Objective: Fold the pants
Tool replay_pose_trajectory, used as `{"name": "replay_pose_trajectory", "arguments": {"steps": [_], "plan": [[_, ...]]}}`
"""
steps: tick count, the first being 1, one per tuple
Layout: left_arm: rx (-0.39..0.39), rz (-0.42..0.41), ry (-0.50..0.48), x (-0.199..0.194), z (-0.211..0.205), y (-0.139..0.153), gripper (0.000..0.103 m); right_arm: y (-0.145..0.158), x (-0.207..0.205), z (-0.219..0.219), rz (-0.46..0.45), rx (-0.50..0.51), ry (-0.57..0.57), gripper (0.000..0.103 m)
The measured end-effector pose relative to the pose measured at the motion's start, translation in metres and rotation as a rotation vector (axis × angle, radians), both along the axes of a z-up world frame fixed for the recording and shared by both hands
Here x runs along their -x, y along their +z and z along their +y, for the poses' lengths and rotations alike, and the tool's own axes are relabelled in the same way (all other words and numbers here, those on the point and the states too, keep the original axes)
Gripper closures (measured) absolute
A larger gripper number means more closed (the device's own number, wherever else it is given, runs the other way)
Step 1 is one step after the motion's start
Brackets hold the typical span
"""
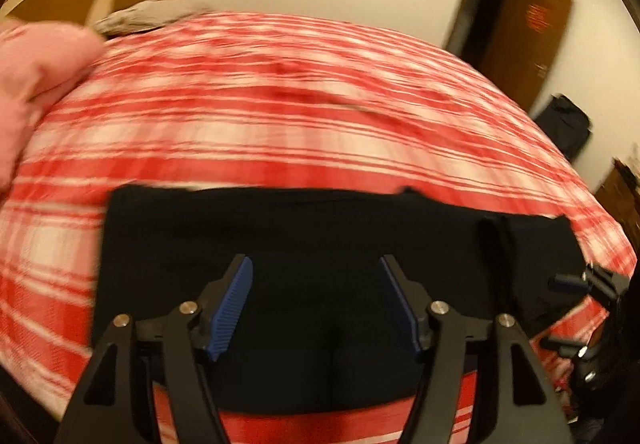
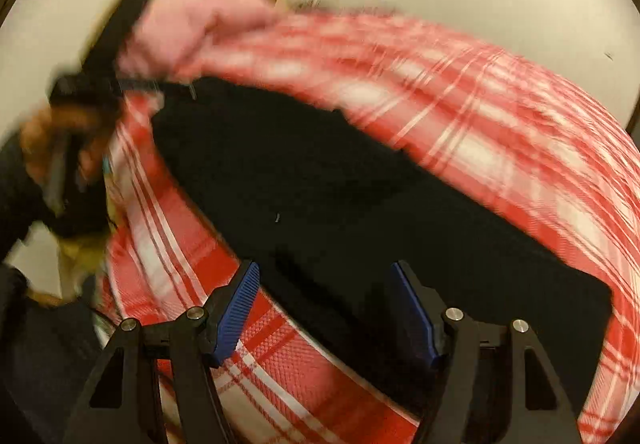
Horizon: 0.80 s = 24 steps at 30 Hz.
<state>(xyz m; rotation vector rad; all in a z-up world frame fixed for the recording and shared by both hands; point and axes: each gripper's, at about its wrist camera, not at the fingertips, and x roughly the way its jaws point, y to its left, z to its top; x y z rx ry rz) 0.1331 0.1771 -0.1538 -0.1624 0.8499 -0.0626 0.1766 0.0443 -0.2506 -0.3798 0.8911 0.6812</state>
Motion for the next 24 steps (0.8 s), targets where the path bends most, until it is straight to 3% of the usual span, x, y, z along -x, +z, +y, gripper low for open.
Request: {"name": "replay_pose_trajectory", "arguments": {"steps": [2,4,7,11,21,24], "plan": [[-0.019,-0.001,0.067,0.005,0.025,-0.003,0.036,-0.003,0.007,0.007,-0.083,0.048,0.013,0.033],[-0.02,-0.006,0.115,0.009,0.044,-0.006,0.036,-0.001,0.012,0.006,-0.076,0.066,0.019,0.033],[-0.023,-0.01,0.191,0.014,0.073,-0.012,0.036,0.012,0.019,-0.008,-0.059,0.004,0.02,0.033],[-0.006,-0.016,0.256,0.019,0.097,-0.02,0.036,0.027,0.035,-0.035,-0.133,0.003,-0.016,0.033],[0.125,0.003,0.248,0.011,0.11,-0.043,0.037,0.034,0.045,-0.067,-0.161,-0.05,-0.1,0.033],[0.128,-0.003,0.237,0.01,0.112,-0.044,0.037,0.033,0.046,-0.068,-0.16,-0.07,-0.104,0.033]]}}
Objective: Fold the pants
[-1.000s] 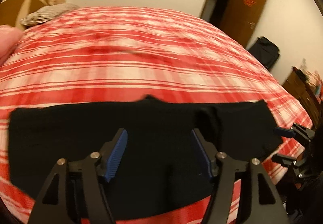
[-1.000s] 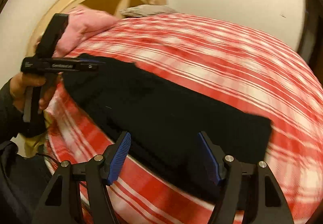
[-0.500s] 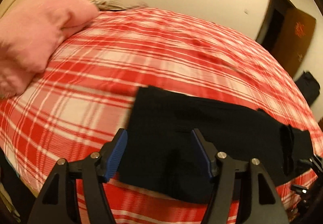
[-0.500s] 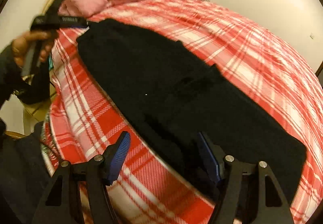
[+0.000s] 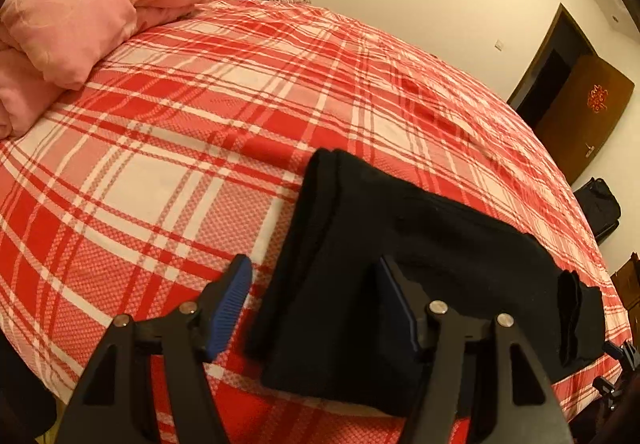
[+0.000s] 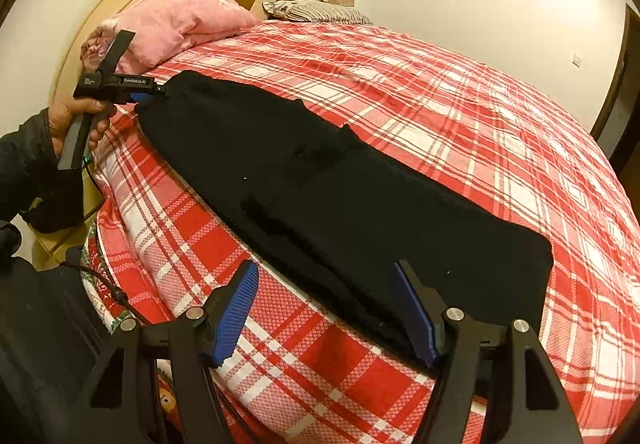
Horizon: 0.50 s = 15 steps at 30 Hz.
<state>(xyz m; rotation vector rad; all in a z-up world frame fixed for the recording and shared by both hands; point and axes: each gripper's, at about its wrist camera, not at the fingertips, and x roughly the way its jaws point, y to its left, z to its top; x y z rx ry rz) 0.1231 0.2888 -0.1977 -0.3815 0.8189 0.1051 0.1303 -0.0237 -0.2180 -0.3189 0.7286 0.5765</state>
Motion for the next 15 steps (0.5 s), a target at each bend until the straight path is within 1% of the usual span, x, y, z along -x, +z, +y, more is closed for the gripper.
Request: {"name": "replay_pose_trajectory", "arguments": {"steps": [2,3,4,6,7,9,10,12,14,15], "plan": [[0.004,0.002,-0.007,-0.001,0.0,-0.001,0.037,-0.001,0.0,0.001,-0.001,-0.005,-0.002,0.033],[0.004,0.005,-0.01,-0.001,0.001,0.0,0.042,-0.002,0.0,0.001,-0.003,-0.005,-0.002,0.033],[0.01,0.007,-0.021,-0.001,0.0,0.001,0.053,-0.002,0.001,0.001,-0.003,-0.002,-0.001,0.033],[0.031,0.011,-0.033,-0.001,-0.002,0.003,0.064,-0.002,0.001,0.0,-0.008,0.0,-0.003,0.033],[0.03,0.015,-0.032,-0.001,-0.003,0.004,0.065,-0.001,0.001,-0.001,-0.008,-0.004,-0.006,0.033],[0.005,0.018,-0.037,-0.002,-0.007,0.004,0.065,-0.001,-0.001,-0.003,-0.003,-0.016,-0.013,0.033],[0.006,0.018,-0.036,-0.002,-0.007,0.003,0.063,-0.001,-0.001,-0.004,-0.003,-0.019,-0.016,0.033],[0.028,0.011,-0.027,-0.003,-0.002,0.0,0.057,0.0,-0.001,-0.004,-0.003,-0.023,-0.018,0.033],[0.064,-0.003,-0.015,-0.003,0.003,-0.003,0.056,0.001,0.0,-0.004,-0.007,-0.022,-0.02,0.033],[0.069,-0.004,-0.012,-0.003,0.004,-0.002,0.056,0.001,0.001,-0.004,-0.009,-0.022,-0.02,0.033]]}}
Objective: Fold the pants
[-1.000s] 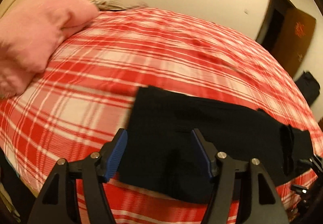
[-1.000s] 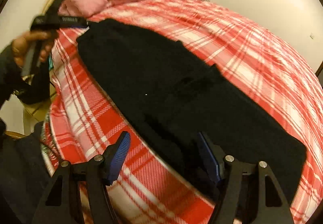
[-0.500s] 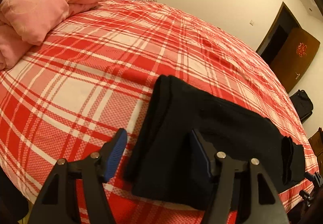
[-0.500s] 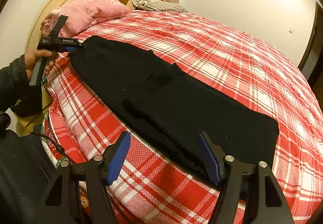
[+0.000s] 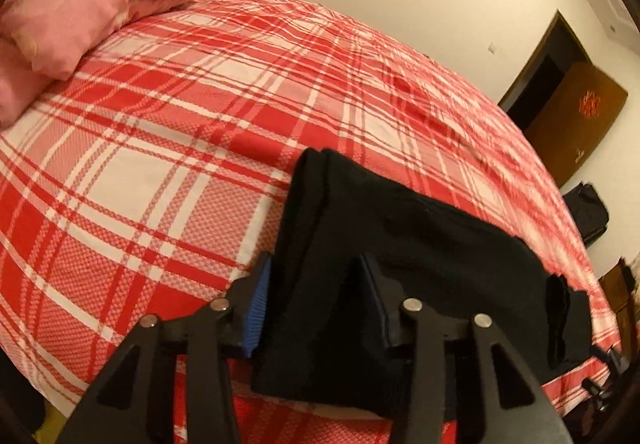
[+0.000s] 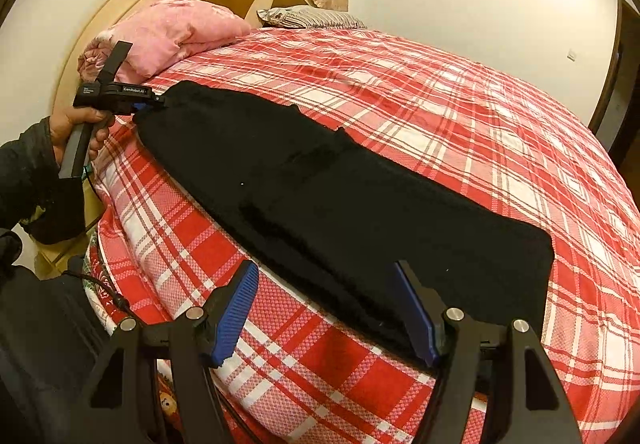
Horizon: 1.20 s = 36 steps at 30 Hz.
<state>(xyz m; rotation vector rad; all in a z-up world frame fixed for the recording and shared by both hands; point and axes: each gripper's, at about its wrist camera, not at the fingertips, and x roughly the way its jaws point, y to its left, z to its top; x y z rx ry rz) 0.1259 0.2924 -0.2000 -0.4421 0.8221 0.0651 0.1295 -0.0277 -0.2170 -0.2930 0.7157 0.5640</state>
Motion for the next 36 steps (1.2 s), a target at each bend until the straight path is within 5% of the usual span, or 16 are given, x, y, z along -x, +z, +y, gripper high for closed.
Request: {"name": "replay_pose_trajectory", "arguments": {"steps": [3,7,16,26,36], "plan": [[-0.028,0.001,-0.015,0.0,-0.005,0.001,0.059,0.0,0.001,-0.001,-0.003,-0.008,0.002,0.033],[-0.004,0.006,-0.045,0.001,-0.006,0.008,0.081,-0.002,0.0,-0.002,-0.003,-0.002,-0.004,0.033],[0.032,-0.022,-0.099,0.016,-0.041,0.063,0.083,0.011,-0.003,-0.019,-0.034,-0.017,-0.062,0.033],[0.19,-0.121,-0.329,0.015,-0.132,0.127,0.083,0.031,-0.014,-0.069,-0.081,-0.047,-0.203,0.033],[0.169,-0.123,-0.558,-0.011,-0.237,0.155,0.083,0.028,-0.027,-0.121,-0.06,-0.081,-0.344,0.033]]}}
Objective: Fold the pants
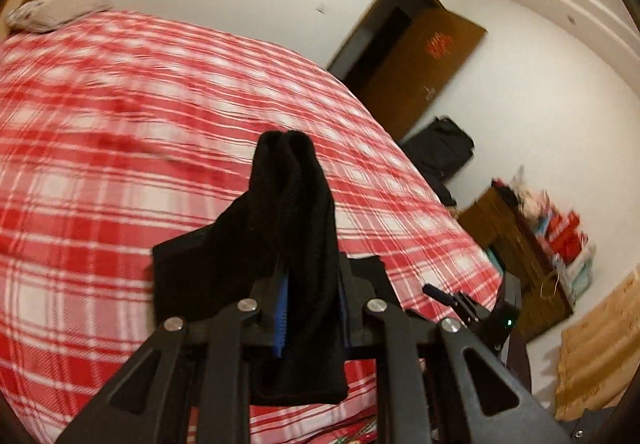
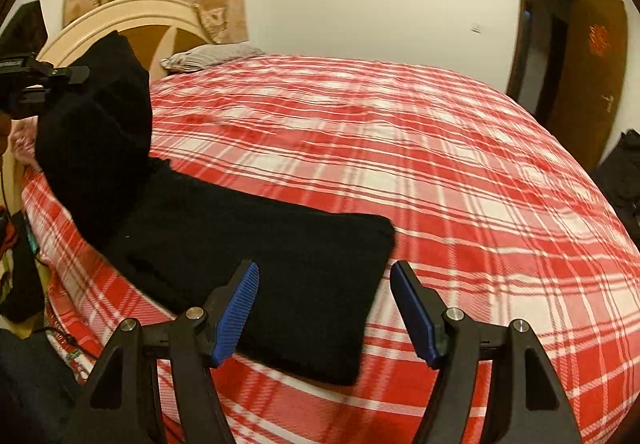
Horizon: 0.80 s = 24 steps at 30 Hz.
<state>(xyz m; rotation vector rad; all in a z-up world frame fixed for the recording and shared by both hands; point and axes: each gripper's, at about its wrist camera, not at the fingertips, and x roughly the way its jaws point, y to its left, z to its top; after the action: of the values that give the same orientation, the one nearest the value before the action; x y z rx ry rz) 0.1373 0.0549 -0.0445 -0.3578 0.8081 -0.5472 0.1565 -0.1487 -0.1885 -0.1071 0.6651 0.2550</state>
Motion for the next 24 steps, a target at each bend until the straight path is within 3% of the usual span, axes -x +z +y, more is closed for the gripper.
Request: {"name": "replay_pose_trajectory", "arguments": {"steps": [12,24], "plan": [[-0.13,0.037,-0.143,-0.02,-0.097,-0.021,0.083,-0.009,-0.014,-0.039,0.059,-0.062,-0.134,0.033],[-0.207,0.074,-0.19,-0.034,-0.162,-0.058,0.083,-0.025,-0.024,-0.057,0.129,-0.111,-0.224,0.033]]}}
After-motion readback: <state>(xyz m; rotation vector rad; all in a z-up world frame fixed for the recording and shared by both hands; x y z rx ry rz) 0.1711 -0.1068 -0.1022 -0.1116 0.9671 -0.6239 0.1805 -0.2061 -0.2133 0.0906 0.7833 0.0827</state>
